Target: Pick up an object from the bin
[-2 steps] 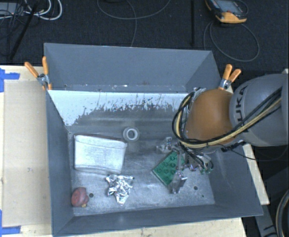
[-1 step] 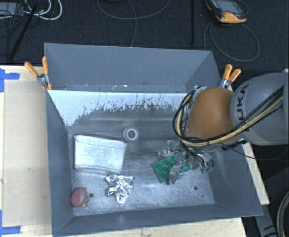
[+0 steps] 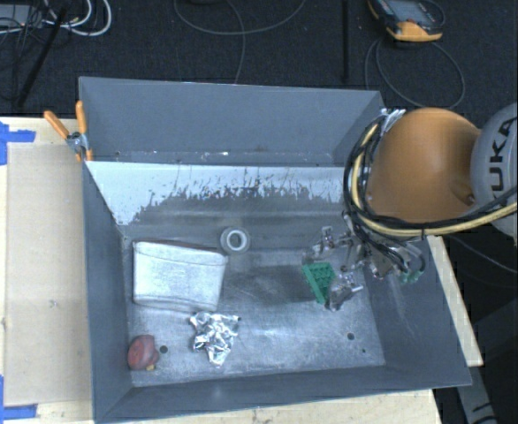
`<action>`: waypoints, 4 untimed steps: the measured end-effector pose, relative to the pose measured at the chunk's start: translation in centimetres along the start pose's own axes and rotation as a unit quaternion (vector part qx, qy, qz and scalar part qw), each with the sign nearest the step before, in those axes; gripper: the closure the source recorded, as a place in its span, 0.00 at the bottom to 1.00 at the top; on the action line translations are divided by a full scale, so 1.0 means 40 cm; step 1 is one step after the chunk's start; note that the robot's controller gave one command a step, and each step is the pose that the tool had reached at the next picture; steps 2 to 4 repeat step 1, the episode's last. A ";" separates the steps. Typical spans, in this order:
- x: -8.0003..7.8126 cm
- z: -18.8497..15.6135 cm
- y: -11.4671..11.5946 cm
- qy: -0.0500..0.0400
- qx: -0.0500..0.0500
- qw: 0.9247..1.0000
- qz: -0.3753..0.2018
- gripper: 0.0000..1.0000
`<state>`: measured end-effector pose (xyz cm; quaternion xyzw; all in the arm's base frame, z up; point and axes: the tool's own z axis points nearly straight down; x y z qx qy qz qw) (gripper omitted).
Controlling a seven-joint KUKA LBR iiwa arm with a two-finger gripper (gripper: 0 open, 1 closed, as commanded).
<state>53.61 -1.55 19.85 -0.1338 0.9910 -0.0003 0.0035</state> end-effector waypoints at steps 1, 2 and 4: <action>-0.012 -0.262 0.021 -0.001 0.000 1.000 -0.009 1.00; -0.012 -0.262 0.021 -0.001 0.000 1.000 -0.009 1.00; -0.012 -0.262 0.021 -0.001 0.000 1.000 -0.009 1.00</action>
Offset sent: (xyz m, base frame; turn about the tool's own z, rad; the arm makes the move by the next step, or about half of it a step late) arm -0.0002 0.0088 0.1008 -0.0211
